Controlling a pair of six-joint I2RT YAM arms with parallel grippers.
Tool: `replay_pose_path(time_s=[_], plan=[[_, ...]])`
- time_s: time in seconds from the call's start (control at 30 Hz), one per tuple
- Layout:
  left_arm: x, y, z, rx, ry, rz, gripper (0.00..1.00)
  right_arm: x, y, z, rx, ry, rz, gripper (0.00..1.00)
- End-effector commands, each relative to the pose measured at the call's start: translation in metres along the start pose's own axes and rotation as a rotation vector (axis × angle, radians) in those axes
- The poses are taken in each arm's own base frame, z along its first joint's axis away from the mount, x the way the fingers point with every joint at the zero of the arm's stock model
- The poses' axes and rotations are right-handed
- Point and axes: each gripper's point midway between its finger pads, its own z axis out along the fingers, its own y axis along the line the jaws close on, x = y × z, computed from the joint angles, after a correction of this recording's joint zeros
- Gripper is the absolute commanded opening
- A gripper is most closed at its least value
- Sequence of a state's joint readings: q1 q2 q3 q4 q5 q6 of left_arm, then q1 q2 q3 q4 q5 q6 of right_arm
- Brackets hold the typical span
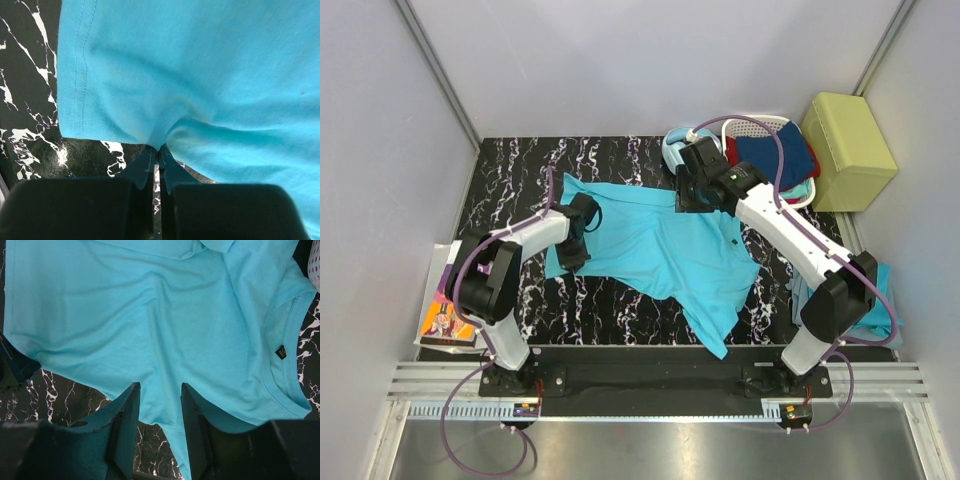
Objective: Fold and stack the t-shirts
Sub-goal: Flatten out the tshirt
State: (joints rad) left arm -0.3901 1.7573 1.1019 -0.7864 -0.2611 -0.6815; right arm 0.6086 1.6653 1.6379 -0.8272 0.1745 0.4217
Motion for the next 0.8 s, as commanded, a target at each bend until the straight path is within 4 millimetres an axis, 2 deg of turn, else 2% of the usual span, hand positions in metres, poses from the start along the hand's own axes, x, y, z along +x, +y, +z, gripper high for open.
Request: replay_pose_path(time_s=[0.0,0.23,0.5,0.67,0.77], plan=[[-0.026,-0.011,-0.023,0.055,-0.078,-0.02,0.0,-0.011,0.005,-0.01,-0.025,-0.055,-0.007,0.45],[-0.058,-0.013,-0.05,0.062,-0.182,-0.018,0.0,-0.008,0.007,-0.008,-0.033,-0.046,-0.004,0.44],[-0.084,-0.021,-0.036,0.024,-0.171,-0.017,0.0,-0.004,0.005,-0.008,-0.03,-0.04,-0.006,0.43],[-0.105,-0.024,-0.028,0.01,-0.178,-0.04,0.14,0.001,0.004,-0.006,-0.029,-0.029,-0.007,0.43],[-0.12,-0.023,-0.021,-0.02,-0.193,-0.049,0.26,0.003,0.005,-0.005,-0.039,-0.021,-0.006,0.43]])
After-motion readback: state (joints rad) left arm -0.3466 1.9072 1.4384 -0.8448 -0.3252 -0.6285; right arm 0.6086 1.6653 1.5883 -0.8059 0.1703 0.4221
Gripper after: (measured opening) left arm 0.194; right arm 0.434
